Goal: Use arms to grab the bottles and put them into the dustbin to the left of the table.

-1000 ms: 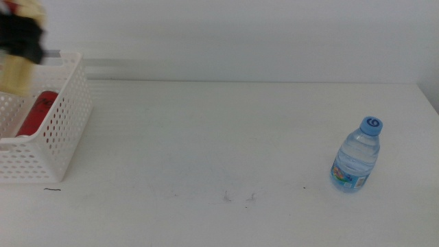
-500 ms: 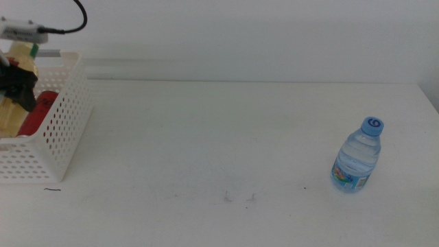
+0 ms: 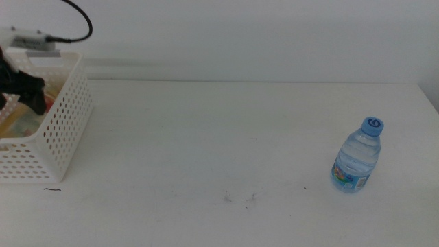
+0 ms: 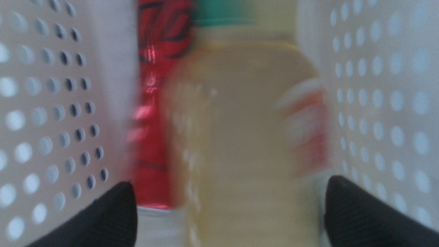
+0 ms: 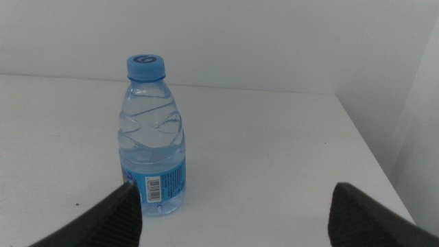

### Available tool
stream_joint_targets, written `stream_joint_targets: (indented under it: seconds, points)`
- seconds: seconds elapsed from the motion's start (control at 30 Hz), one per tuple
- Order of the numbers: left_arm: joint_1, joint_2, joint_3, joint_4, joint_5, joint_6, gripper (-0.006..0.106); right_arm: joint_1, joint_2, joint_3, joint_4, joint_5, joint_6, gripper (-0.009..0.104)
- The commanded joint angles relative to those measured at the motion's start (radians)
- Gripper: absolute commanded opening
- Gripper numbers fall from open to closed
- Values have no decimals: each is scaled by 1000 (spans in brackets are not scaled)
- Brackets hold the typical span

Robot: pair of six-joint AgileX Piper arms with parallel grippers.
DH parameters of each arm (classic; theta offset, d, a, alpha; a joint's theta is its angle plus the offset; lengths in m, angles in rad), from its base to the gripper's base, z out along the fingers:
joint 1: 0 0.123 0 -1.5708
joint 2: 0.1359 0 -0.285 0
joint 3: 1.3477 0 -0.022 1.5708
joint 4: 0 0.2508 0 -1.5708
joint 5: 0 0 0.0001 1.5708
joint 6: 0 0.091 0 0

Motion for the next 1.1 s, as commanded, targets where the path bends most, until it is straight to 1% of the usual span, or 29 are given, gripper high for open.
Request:
stream_joint_targets:
  seconds: [0.0, 0.1, 0.17, 0.37, 0.43, 0.6, 0.77, 0.93, 1.07]
  points:
    - [-6, -51, -11, -13, 7, -22, 94, -2, -4, 4, -3, -8, -4, 93]
    - [-24, -130, -11, -12, 16, -42, 94, -2, -4, 4, -3, -8, -4, 93]
    - [-40, -208, -3, -44, 23, -42, 94, -2, -4, 4, -3, -8, -4, 93]
    - [-134, -473, 109, -197, 33, -31, 94, -2, -4, 4, -3, -8, -4, 93]
    - [-164, -558, 136, -274, 76, -34, 94, -2, -4, 4, -3, -8, -4, 93]
    - [-242, -738, 179, -383, 76, 4, 94, -2, -4, 4, -3, -8, -4, 93]
    - [-294, -841, 179, -413, 76, -79, 94, -2, -4, 4, -3, -8, -4, 93]
    - [-294, -884, 179, -495, 76, -68, 94, -2, -4, 4, -3, -8, -4, 93]
    - [-294, -886, 179, -511, 76, -66, 94, -2, -4, 4, -3, -8, -4, 93]
